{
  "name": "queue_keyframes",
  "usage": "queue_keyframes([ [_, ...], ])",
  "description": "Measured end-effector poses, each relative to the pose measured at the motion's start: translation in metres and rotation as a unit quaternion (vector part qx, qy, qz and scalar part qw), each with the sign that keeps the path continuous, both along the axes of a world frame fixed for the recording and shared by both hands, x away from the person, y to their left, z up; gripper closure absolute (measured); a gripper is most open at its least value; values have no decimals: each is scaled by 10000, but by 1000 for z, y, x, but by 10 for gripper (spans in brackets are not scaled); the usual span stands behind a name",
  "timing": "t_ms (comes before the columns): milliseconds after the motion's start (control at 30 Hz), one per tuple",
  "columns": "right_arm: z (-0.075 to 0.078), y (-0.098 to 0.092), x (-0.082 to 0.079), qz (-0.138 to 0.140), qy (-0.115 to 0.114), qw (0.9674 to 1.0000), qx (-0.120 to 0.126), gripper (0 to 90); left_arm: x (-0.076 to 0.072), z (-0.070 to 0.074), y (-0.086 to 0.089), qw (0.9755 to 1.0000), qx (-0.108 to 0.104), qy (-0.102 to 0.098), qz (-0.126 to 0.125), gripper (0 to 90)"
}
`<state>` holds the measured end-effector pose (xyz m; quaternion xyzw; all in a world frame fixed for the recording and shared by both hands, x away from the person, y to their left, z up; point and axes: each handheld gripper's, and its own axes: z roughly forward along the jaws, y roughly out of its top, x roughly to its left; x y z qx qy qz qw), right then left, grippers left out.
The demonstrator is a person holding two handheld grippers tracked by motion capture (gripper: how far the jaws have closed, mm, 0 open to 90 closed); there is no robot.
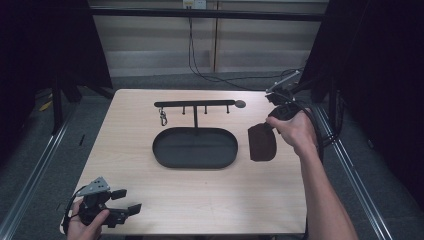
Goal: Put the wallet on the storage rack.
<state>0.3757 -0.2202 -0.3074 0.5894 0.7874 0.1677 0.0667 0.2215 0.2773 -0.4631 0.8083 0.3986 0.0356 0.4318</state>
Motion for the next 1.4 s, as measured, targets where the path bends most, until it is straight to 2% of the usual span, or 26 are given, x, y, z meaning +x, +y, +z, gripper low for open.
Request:
queue_keyframes([
  [167, 1, 12, 4, 65, -124, 9997, 213, 835, -1, 0, 0, 10000, 17, 21, 13, 174],
  [367, -2, 22, 8, 131, -184, 9991, 356, 837, -1, 0, 0, 10000, 54, 17, 35, 175],
  [567, -3, 29, 11, 182, -248, 9974, 649, 839, -1, 0, 1, 10000, 38, 27, 45, 180],
  [633, -3, 30, 11, 177, -263, 9973, 665, 839, -1, 0, 1, 10000, 53, 11, 47, 180],
  [700, -3, 32, 12, 202, -288, 9955, 880, 839, -1, 0, 1, 10000, 33, 16, 37, 180],
  [1033, -7, 41, 17, 200, -340, 9930, 1115, 842, -1, 1, 2, 10000, 12, 22, 39, 179],
  [1133, -9, 43, 19, 219, -428, 9909, 1259, 842, -1, 0, 2, 10000, 21, 33, 33, 179],
  [1400, -18, 50, 24, 182, -495, 9870, 1518, 843, -1, 0, 2, 10000, 24, 30, 47, 179],
])
